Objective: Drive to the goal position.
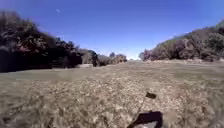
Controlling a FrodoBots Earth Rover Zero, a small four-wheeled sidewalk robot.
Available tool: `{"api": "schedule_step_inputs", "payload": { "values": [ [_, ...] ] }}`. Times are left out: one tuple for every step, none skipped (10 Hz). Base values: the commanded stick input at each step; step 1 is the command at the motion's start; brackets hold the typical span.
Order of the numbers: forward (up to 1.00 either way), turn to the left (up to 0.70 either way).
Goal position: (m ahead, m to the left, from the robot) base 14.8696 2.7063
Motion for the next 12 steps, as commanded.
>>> {"api": "schedule_step_inputs", "payload": {
  "values": [
    [1.0,0.04],
    [1.0,0.01],
    [1.0,-0.3],
    [1.0,-0.4],
    [1.0,-0.4],
    [1.0,-0.4],
    [1.0,-0.06],
    [1.0,0.01],
    [1.0,0.01],
    [1.0,0.0],
    [1.0,0.0],
    [1.0,0.02]
  ]
}}
